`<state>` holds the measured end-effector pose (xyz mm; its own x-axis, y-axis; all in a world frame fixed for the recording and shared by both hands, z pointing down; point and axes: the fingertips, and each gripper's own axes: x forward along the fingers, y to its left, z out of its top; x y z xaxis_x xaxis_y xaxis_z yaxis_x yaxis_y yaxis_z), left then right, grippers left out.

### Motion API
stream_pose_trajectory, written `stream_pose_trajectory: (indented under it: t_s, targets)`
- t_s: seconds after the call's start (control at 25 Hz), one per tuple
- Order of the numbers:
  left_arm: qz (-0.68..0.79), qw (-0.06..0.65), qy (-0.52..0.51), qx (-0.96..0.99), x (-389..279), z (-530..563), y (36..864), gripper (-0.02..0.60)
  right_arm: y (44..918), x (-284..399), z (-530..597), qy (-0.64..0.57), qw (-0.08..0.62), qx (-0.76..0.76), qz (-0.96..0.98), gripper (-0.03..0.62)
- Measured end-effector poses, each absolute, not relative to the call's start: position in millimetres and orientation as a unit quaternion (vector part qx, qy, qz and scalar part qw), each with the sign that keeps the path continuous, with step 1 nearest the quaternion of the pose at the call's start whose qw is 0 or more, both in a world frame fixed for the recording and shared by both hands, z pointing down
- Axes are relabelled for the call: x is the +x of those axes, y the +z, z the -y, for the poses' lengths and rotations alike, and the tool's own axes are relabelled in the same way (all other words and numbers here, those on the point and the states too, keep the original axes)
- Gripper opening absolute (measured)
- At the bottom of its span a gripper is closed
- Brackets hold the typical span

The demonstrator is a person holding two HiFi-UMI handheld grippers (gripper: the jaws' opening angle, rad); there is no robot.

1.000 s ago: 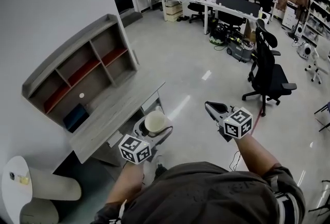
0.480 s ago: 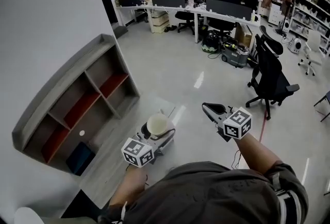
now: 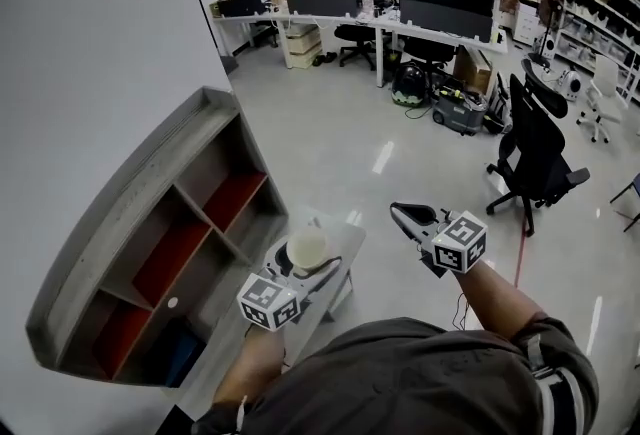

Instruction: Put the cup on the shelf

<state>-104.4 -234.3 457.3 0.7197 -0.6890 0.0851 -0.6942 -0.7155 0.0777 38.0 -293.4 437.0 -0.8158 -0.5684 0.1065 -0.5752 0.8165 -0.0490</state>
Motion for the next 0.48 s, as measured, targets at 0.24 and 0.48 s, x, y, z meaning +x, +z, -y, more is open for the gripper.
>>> stream_pose_trajectory:
  t_s: [0.24,0.48]
  targets:
    - [0.377,0.061,0.024,0.924,-115.0,278.8,465.7,0.411,449.9,27.9,338.8,0.049,0.051,0.302,0.951,-0.009]
    - [0.399,0.065,0.021,0.915,-94.6,318.7,464.8,0.41,450.6,52.3,387.2,0.042,0.064,0.3,0.951,-0.009]
